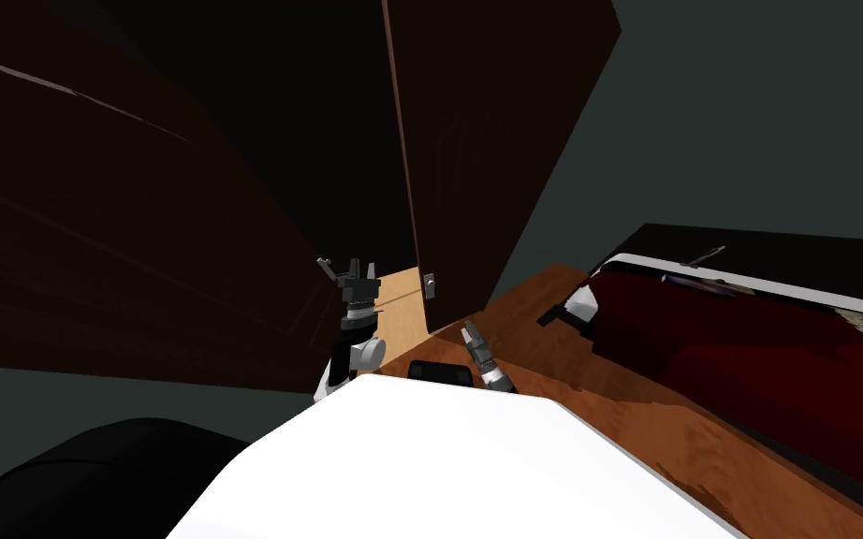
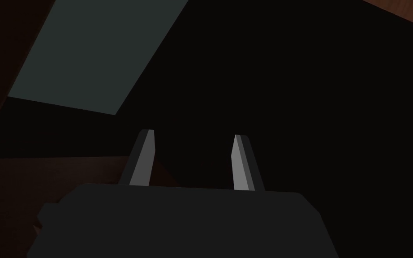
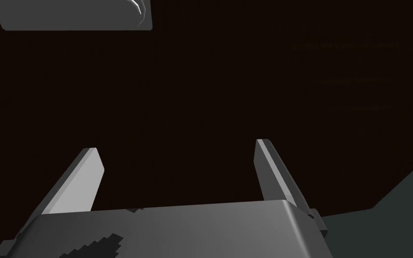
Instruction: Push the door open
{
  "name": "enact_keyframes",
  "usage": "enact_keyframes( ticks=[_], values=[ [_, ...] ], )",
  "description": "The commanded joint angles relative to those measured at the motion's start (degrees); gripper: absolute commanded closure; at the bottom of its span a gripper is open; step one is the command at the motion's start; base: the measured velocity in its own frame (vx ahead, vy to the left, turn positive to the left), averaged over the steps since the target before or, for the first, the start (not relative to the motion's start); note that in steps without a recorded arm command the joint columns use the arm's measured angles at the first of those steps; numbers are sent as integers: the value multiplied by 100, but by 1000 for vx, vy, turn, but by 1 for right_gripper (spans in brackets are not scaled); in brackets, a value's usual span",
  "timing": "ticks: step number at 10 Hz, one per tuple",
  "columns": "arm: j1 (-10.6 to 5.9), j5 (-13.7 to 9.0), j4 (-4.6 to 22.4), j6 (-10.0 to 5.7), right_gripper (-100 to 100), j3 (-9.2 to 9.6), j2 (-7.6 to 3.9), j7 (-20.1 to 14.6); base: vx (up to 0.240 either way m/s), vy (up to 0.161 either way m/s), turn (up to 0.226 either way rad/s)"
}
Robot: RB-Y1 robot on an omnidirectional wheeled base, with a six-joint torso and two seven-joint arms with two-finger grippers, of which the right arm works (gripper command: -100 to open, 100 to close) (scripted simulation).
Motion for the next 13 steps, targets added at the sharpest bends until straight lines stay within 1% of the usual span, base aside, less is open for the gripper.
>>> enact_keyframes(
  ticks=[1,3,6,7,8,9,13],
  values=[
    [57,199,165,-25,-100,173,-51,-111,247,14,8],
    [147,387,305,-59,-100,336,-116,-222,239,9,6],
    [243,586,455,-95,-100,509,-184,-340,233,7,3],
    [266,632,490,-104,-100,549,-199,-368,248,7,2],
    [267,597,441,-101,-100,519,-203,-347,108,3,2],
    [222,594,458,-42,-100,525,-173,-354,153,61,39],
    [120,574,501,76,-100,529,-96,-339,168,114,35]
  ],
)
